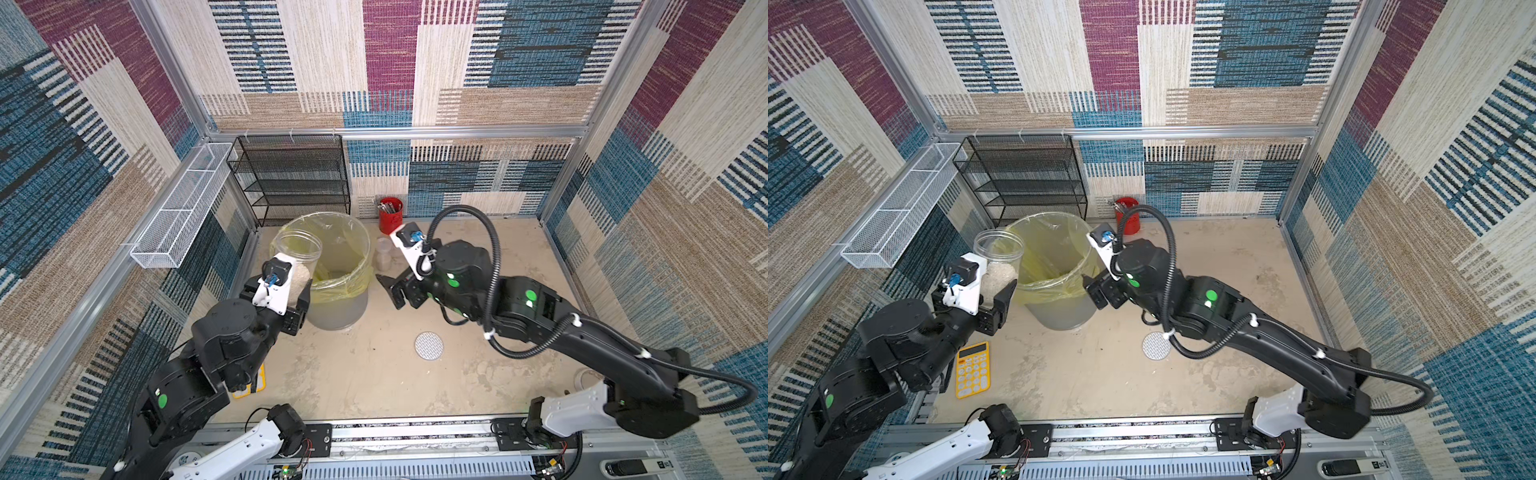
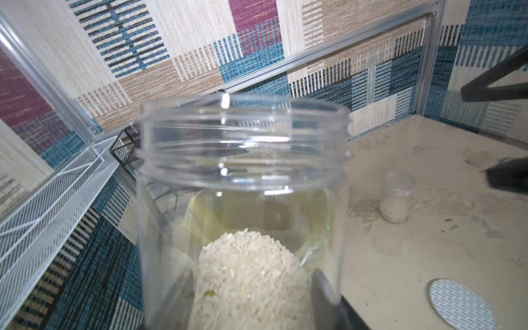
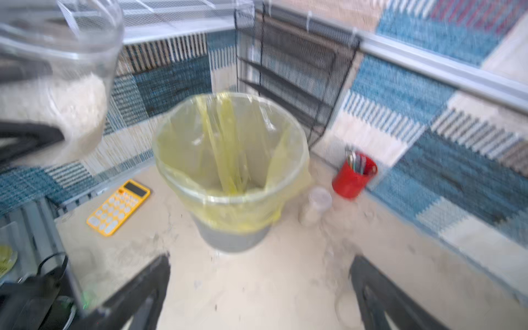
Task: Empty moldy rice from jars
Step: Pour the moldy rice from the jar into the trash bin.
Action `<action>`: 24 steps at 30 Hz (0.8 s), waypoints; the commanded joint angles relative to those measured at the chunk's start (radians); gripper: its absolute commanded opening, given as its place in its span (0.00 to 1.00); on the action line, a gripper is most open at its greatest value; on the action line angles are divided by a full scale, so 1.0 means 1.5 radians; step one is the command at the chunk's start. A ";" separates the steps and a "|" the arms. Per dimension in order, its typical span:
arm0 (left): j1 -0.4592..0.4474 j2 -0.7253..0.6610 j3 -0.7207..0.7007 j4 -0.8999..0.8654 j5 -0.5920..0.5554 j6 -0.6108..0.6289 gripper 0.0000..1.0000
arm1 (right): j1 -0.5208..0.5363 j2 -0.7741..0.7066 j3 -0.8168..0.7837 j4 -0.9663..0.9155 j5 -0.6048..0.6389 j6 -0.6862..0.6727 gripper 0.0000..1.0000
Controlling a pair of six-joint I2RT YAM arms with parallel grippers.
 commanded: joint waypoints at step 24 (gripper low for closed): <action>0.285 0.246 0.123 -0.019 0.182 0.253 0.26 | 0.000 -0.406 -0.370 0.010 0.027 0.225 0.99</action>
